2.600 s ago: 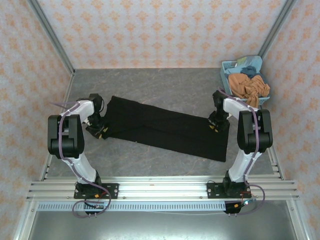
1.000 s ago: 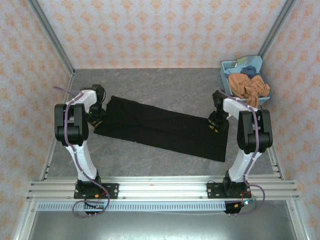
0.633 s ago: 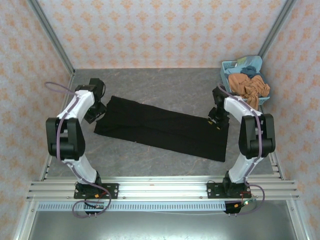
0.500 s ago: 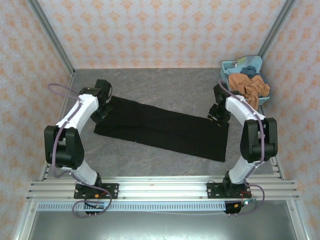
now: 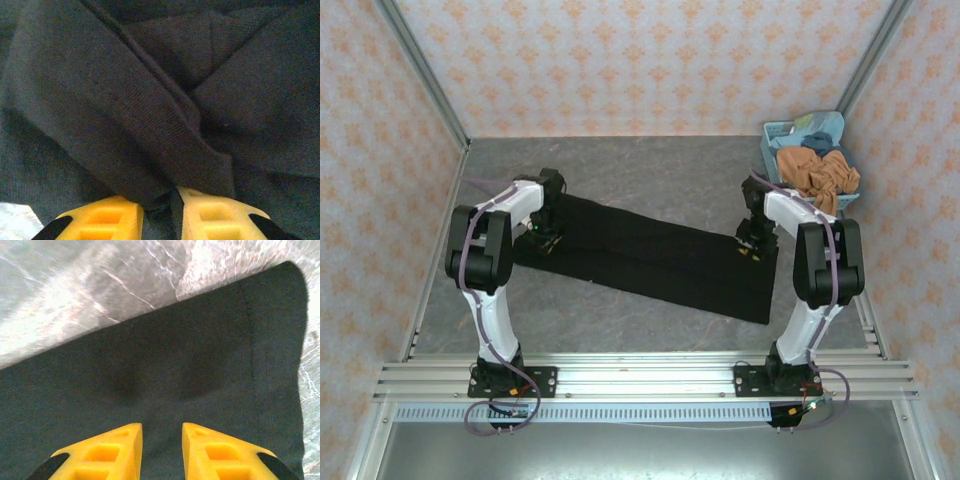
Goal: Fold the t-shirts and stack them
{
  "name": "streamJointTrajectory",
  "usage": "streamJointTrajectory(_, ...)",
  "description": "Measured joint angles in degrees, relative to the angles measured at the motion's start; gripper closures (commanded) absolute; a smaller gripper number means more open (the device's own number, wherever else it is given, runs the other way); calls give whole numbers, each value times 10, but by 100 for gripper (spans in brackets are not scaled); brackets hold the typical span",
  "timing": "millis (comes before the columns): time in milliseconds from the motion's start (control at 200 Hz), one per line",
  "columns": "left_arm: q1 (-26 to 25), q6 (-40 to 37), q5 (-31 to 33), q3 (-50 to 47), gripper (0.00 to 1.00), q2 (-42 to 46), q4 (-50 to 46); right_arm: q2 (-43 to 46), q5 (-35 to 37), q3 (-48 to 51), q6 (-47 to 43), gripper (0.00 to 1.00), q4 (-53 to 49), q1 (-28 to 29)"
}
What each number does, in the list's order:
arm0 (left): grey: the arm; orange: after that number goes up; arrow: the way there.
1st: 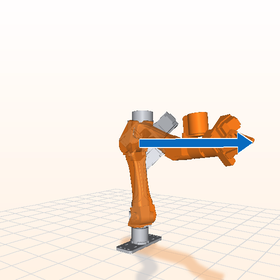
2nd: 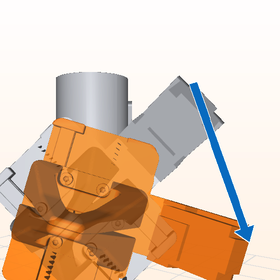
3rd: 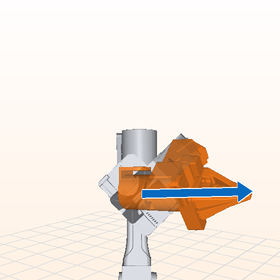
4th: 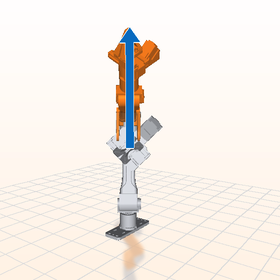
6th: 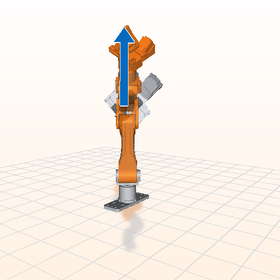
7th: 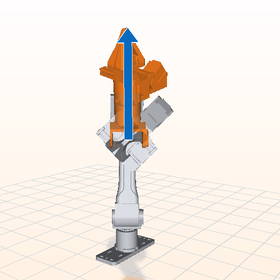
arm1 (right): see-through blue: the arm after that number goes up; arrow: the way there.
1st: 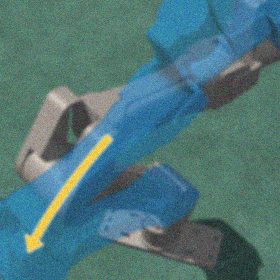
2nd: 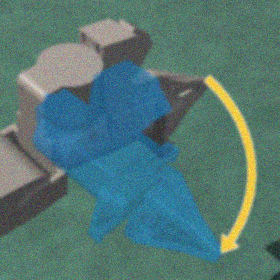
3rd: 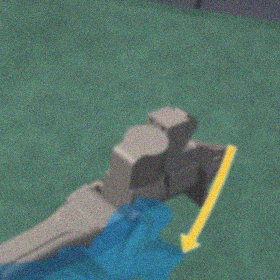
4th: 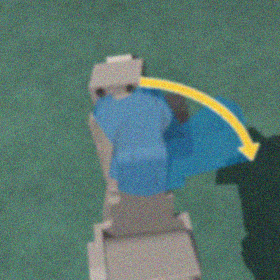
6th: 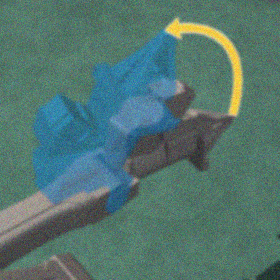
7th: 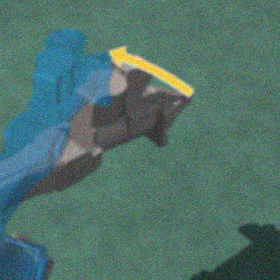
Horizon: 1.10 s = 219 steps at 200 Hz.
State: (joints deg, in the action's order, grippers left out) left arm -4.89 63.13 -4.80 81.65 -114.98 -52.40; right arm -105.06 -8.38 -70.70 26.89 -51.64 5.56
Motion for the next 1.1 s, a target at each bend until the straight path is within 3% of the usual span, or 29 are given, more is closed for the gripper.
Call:
streamJointTrajectory(270,-1,-26,-35,297,80,-188,22,31,-38,85,38,72,7,30)
streamJointTrajectory(460,-24,-27,-93,609,80,-385,83,92,-113,165,152,71,41,144)
streamJointTrajectory(555,-49,-1,-122,719,81,-466,144,101,-154,180,226,70,71,213)
streamJointTrajectory(726,-84,66,-154,752,77,-519,281,86,-224,178,366,69,153,300)
streamJointTrajectory(801,-91,85,-161,769,66,-533,310,74,-237,164,405,68,174,319)
streamJointTrajectory(861,-92,86,-162,777,52,-535,313,71,-233,154,424,65,177,326)
streamJointTrajectory(926,-89,85,-161,780,44,-532,316,72,-219,149,439,62,174,327)
streamJointTrajectory(1096,-73,64,-157,779,38,-503,283,127,-180,157,486,55,143,315)
